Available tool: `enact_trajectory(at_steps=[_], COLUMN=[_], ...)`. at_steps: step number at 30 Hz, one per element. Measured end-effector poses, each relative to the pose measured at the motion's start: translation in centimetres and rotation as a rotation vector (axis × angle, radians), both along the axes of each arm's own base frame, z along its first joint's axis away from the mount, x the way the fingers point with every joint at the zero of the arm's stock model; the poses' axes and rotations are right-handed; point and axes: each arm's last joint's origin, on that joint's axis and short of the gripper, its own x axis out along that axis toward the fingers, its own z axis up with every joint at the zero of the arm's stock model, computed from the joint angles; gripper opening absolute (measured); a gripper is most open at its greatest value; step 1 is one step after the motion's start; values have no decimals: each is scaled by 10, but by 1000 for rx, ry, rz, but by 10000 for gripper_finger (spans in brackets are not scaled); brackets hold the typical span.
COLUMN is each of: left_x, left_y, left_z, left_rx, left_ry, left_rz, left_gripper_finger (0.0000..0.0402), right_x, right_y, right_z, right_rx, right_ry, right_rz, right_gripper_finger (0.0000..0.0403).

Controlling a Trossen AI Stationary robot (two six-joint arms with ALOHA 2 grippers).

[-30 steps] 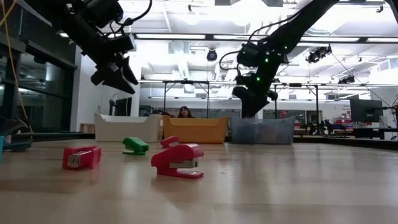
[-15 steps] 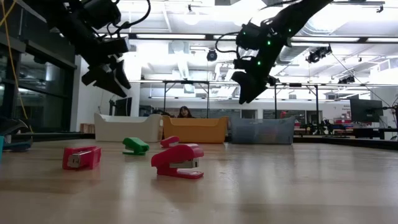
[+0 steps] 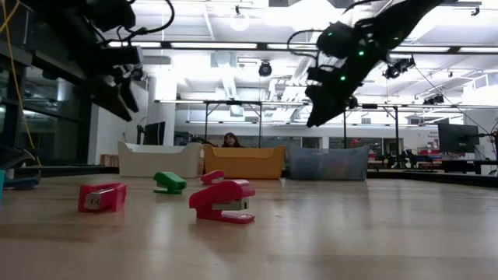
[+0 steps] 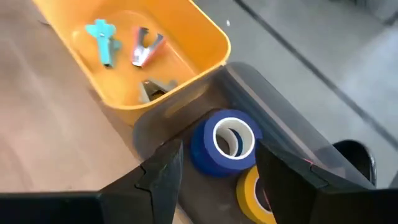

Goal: Pick and place Stapler, Stapler remover, tape
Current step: Put the light blue tape into the gray bin

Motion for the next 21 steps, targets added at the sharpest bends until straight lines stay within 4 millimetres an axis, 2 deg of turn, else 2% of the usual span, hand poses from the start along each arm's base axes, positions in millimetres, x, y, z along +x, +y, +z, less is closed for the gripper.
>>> enact_trajectory(at_steps=[5, 10, 17, 21], left_x=[-10, -11, -6, -3], left_y=[-5, -10, -14, -25], left_z=[-1, 0, 1, 0], left_rx=[-73, -196, -334, -381], left_ry=[-5, -69, -166, -164], left_rz=[48, -19, -74, -97], left_gripper_finger=[280, 280, 280, 280], right_x=[-14, -22, -17, -10], right_y=[19, 39, 64, 81], right_z=[4, -3, -9, -9], right_rx=[-87, -127, -108, -97], right_ry=[-109, -203, -222, -228], right_rz=[76, 146, 233, 304], right_gripper_finger=[193, 193, 193, 193])
